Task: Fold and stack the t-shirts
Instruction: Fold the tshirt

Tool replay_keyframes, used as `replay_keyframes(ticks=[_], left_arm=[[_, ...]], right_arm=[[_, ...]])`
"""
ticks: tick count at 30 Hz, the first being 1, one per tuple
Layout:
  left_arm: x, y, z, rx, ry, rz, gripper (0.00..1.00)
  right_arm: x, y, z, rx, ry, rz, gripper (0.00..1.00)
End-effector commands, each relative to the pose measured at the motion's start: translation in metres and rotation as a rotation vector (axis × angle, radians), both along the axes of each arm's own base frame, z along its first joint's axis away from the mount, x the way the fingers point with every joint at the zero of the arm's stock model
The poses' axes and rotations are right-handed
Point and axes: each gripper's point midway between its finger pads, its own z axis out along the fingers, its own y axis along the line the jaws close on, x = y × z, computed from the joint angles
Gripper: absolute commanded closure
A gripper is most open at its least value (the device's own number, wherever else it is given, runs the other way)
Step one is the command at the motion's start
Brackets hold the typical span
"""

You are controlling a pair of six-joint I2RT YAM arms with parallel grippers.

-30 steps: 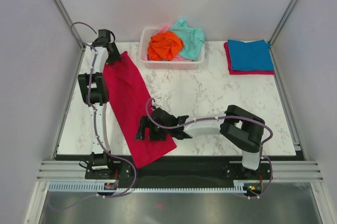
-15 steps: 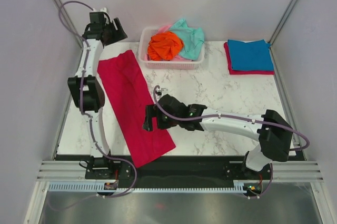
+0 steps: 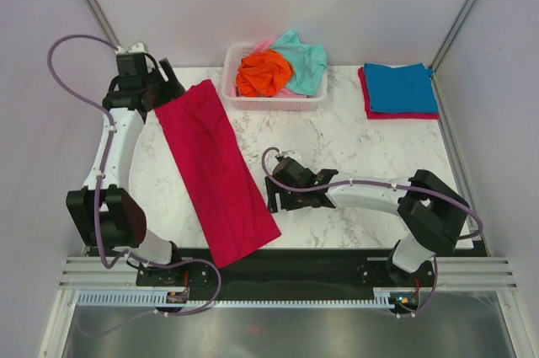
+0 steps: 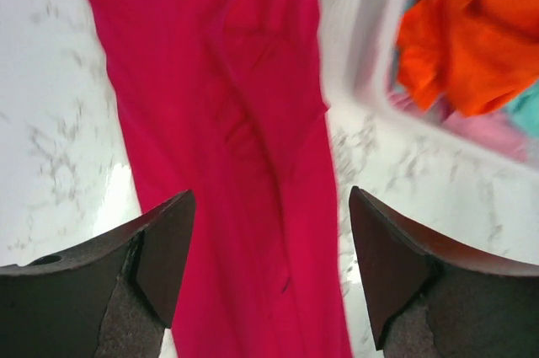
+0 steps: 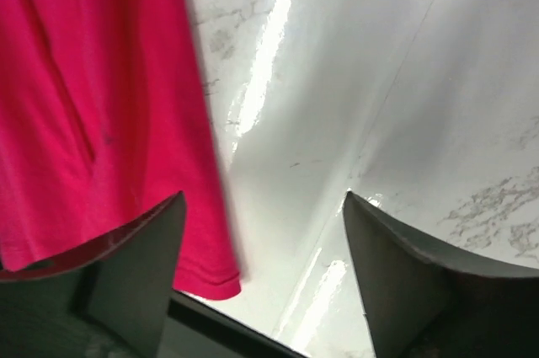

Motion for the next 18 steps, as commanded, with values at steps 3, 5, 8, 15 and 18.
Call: replay_keyframes(ticks=[3, 5, 8, 15, 18], left_arm=[[0.006, 0.017, -0.099, -0.048, 0.192, 0.057, 0.20], [0.016, 0.029, -0.129, -0.066, 0.235, 0.084, 0.21], [0.031, 0.041, -0.166, -0.104, 0.299, 0.106, 0.22], [0.071, 0.049, -0.227, -0.111, 0.394, 0.079, 0.25], [0.086, 0.050, -0.246, -0.117, 0.431, 0.065, 0.27]], right_arm=[[-0.008, 0.012, -0.022, 0.061, 0.040, 0.033, 0.33], [-0.010, 0.015, -0.024, 0.097, 0.043, 0.028, 0.44], [-0.023, 0.018, -0.031, 0.137, 0.088, 0.034, 0.52], [-0.068, 0.027, -0.043, 0.183, 0.159, 0.090, 0.57], [-0.086, 0.027, -0.048, 0.207, 0.194, 0.096, 0.69]])
